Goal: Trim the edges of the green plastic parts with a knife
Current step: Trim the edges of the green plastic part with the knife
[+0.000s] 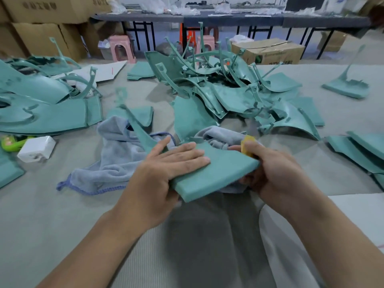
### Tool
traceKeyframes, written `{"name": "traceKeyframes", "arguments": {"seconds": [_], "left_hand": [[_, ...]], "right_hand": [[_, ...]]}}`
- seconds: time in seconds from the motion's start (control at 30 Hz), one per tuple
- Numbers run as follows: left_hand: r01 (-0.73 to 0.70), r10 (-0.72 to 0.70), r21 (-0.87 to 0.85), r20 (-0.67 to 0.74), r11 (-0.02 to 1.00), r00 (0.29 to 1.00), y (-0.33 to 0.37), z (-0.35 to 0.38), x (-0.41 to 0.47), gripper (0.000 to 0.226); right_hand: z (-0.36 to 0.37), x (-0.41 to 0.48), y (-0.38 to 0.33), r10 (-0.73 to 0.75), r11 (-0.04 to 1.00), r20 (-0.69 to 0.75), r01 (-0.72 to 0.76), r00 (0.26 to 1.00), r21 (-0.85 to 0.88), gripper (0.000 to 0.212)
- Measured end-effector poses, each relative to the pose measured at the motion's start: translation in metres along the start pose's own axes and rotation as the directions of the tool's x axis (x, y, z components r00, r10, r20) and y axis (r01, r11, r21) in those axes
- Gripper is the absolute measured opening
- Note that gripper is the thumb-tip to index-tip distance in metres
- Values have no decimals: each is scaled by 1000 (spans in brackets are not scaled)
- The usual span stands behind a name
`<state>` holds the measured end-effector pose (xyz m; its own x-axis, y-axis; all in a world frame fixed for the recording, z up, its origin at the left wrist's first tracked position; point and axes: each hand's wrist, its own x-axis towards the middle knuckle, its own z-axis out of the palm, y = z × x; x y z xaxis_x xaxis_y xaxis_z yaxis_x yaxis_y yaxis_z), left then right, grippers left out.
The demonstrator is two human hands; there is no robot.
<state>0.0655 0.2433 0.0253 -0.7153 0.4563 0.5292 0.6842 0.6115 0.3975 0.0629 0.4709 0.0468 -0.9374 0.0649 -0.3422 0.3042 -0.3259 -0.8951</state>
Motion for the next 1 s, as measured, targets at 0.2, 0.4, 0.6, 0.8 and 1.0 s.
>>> {"name": "traceKeyframes", "arguments": {"seconds": [0.2, 0.4, 0.6, 0.8, 1.0], "left_hand": [[-123, 149, 247, -91, 961, 985, 1, -1, 3, 50], [236, -210, 108, -209, 966, 955, -1, 2, 4, 89], [57, -49, 112, -69, 992, 996, 20, 10, -1, 78], [111, -107, 362, -32, 925, 994, 24, 22, 4, 73], [183, -173, 224, -62, 957, 983, 12, 21, 1, 71]], "right_hand": [[-9, -2, -2, -62, 994, 147, 75, 987, -80, 28], [-8, 3, 5, -348, 937, -53, 345, 936, -61, 22], [6, 4, 18, -410, 911, -98, 412, 907, 10, 23], [15, -5, 21, -278, 956, 20, 275, 960, 102, 21], [31, -13, 35, -297, 955, 211, 287, 931, 80, 21]]}}
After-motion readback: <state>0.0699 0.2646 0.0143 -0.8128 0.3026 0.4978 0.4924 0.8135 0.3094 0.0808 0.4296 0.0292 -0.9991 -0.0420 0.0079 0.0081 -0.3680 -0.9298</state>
